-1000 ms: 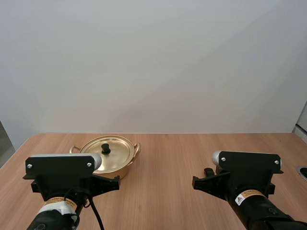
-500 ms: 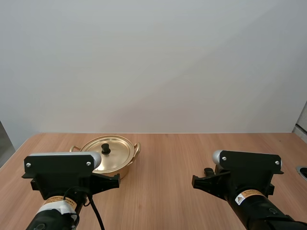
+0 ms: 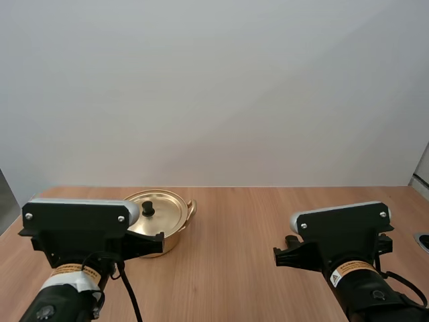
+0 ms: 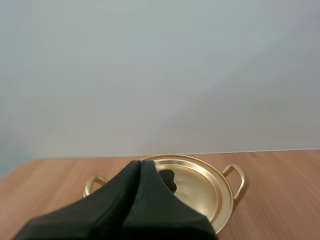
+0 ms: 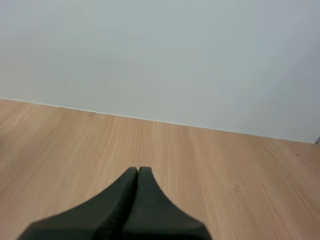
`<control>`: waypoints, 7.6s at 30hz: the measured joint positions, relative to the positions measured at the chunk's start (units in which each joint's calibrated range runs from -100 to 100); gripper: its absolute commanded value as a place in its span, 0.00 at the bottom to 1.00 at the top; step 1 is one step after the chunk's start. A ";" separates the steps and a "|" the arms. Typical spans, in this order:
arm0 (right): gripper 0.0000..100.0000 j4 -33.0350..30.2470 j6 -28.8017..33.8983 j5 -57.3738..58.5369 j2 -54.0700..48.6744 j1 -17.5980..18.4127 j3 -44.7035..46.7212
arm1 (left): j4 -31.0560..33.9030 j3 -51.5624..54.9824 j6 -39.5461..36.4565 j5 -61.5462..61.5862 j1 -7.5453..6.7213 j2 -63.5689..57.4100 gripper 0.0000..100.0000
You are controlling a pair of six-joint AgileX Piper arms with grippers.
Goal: Open the pot, put the car inside, and close it
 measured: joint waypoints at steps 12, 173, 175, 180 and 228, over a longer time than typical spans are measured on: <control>0.00 -14.86 0.00 -8.82 0.00 0.00 0.00 | 2.25 -6.52 2.98 6.78 0.00 0.00 0.00; 0.00 -18.62 -0.86 12.49 0.00 0.00 -3.81 | -13.16 -58.98 32.03 54.76 1.85 96.62 0.71; 0.00 -18.62 -0.86 12.49 0.00 0.00 -3.81 | -13.16 -58.98 32.03 54.76 1.85 96.62 0.71; 0.00 -18.62 -0.86 12.49 0.00 0.00 -3.81 | -13.16 -58.98 32.03 54.60 1.85 96.87 0.47; 0.00 -14.23 0.50 21.85 0.42 0.00 -9.28 | -25.33 -84.79 27.64 40.97 1.85 58.19 0.00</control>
